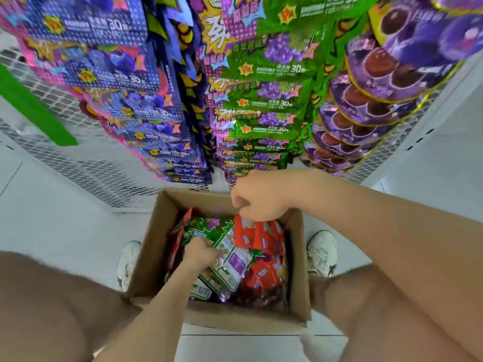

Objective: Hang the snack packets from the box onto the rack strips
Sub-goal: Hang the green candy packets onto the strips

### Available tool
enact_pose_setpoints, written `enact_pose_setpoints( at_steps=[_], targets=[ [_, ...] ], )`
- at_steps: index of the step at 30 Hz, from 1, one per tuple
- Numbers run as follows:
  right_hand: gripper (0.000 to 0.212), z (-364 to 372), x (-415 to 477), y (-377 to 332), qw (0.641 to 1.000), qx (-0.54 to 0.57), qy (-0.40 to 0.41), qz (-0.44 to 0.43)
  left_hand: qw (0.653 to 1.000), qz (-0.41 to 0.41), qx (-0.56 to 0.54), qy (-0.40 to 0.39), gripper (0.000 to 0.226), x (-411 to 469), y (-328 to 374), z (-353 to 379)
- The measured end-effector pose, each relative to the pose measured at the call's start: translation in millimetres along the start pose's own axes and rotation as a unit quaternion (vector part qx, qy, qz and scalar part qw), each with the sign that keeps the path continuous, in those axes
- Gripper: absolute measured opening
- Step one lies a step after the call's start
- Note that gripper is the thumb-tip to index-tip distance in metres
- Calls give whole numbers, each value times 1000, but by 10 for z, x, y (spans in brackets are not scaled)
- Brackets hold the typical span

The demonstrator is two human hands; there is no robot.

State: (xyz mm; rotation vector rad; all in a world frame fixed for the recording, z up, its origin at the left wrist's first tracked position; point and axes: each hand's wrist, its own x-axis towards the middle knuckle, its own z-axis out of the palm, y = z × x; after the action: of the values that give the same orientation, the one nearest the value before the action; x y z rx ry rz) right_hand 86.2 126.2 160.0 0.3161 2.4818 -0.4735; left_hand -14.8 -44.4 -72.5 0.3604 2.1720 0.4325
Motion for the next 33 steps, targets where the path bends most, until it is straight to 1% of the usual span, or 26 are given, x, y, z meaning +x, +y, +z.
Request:
enact_pose_setpoints(
  at_steps=[1,3,5,8,11,12,14,15,17,19,20,21,23,24,25,26,27,28,29,30,31,32,33],
  targets=[
    [32,1,7,-5,1000,10,2,13,999,2,-32,-27,34,-56,86,-56],
    [23,15,27,-8,999,9,6,53,994,13,-82,-73,24,-219,304,-190],
    [33,21,27,-44,996,18,6,91,993,39,-84,-73,22,-422,537,-361],
    [37,-1,-26,-119,983,67,3,172,993,96,-45,-52,17,-768,789,-628],
    [42,7,-89,-196,967,150,43,203,981,195,6,-23,24,-1096,896,-801],
    [49,26,-80,-205,956,196,59,209,972,232,22,-17,28,-1213,914,-820],
    [69,72,-57,-231,926,288,75,232,955,292,59,-8,35,-1428,935,-799],
    [70,94,-60,-255,914,317,75,243,945,317,79,-4,36,-1524,943,-778],
    [61,116,-81,-300,909,328,65,249,936,341,86,-15,38,-1660,948,-755],
    [58,113,-159,-347,924,282,74,249,938,336,69,-51,47,-1739,921,-795],
    [55,108,-200,-358,934,251,75,241,941,327,67,-57,53,-1746,900,-838],
    [48,101,-236,-367,942,230,77,231,945,320,58,-43,54,-1737,886,-889],
    [16,70,-312,-398,947,224,84,216,955,293,19,37,46,-1659,841,-1002],
    [12,70,-336,-400,945,236,91,209,962,259,-9,89,57,-1649,816,-1067],
    [18,69,-364,-404,940,261,97,196,964,226,-53,127,70,-1628,801,-1132],
    [31,64,-398,-400,933,286,108,187,962,207,-112,140,73,-1653,812,-1194],
    [38,58,-447,-406,925,310,123,182,957,199,-159,137,63,-1686,822,-1255],
    [35,48,-500,-413,915,335,140,175,949,209,-203,120,43,-1714,832,-1317],
    [27,45,-544,-415,904,362,155,167,944,216,-233,92,23,-1739,846,-1369],
    [23,30,-589,-418,894,386,167,158,940,217,-255,68,15,-1781,865,-1429],
    [25,10,-639,-428,886,396,186,151,936,222,-267,54,19,-1818,869,-1492],
    [29,-19,-710,-451,887,381,217,142,931,247,-263,51,24,-1834,868,-1548],
    [32,-47,-791,-476,894,340,262,129,925,283,-248,46,27,-1884,892,-1614]
  ],
)
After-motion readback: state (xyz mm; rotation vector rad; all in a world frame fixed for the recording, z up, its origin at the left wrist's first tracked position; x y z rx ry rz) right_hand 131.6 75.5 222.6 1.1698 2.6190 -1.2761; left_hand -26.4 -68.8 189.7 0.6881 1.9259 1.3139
